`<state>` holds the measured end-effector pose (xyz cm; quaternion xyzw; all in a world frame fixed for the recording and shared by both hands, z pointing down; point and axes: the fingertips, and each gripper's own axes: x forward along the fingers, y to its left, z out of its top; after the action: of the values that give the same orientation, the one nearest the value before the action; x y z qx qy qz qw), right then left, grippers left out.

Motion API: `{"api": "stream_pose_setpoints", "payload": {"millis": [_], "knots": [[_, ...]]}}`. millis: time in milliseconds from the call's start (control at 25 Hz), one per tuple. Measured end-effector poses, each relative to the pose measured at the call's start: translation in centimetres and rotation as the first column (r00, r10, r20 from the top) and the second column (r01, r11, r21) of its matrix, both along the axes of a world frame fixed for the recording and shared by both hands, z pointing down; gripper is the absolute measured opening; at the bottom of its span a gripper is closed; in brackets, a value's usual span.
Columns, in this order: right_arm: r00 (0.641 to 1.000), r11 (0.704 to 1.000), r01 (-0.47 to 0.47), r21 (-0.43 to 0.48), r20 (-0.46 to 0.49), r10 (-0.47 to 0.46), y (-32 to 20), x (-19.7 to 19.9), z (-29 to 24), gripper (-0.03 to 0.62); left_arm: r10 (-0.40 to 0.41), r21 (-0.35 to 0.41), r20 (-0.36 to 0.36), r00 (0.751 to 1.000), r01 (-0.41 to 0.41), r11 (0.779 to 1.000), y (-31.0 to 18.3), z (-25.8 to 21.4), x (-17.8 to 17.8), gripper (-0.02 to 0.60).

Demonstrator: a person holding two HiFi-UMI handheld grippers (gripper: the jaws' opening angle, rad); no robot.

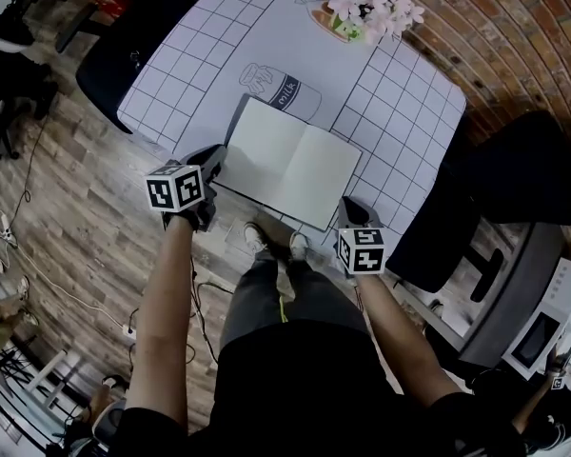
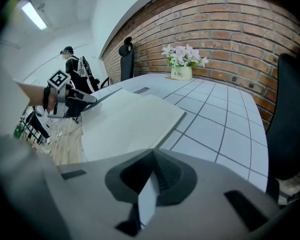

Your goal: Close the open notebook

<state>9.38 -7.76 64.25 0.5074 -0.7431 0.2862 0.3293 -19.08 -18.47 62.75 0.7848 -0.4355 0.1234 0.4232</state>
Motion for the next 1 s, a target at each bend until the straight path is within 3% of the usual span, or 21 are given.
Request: {"api": "stream_pose_setpoints", "payload": {"millis": [120, 440, 720, 840, 1000], "knots": [[1.0, 1.0, -0.002, -0.001, -0.002, 0.002, 0.0, 0.0, 0.0, 0.014, 0.009, 0.0, 0.018, 1.0, -0.009, 1.0, 0.0, 0.2, 0.0, 0.031], [1.0, 1.0, -0.005, 0.002, 0.0, 0.005, 0.0, -0.1, -0.1, 0.014, 0.051, 0.016, 0.202, 0.978, -0.055, 0.998, -0.5, 1.2, -0.7, 0.032], [1.0, 1.0, -0.004, -0.002, 0.004, 0.004, 0.0, 0.0, 0.0, 0.014, 0.101, 0.046, 0.399, 0.911, -0.13, 0.99, -0.6, 1.4, -0.8, 0.044], [1.0, 1.0, -0.003, 0.002, 0.005, 0.003, 0.0, 0.0, 0.0, 0.014, 0.093, 0.043, 0.392, 0.915, -0.119, 0.992, -0.7, 1.4, -0.9, 0.064], [1.0, 1.0, -0.007, 0.001, 0.006, 0.007, 0.0, 0.1, -0.1, 0.014, 0.072, 0.004, 0.268, 0.961, -0.076, 0.997, -0.5, 1.4, -0.3, 0.051]]}}
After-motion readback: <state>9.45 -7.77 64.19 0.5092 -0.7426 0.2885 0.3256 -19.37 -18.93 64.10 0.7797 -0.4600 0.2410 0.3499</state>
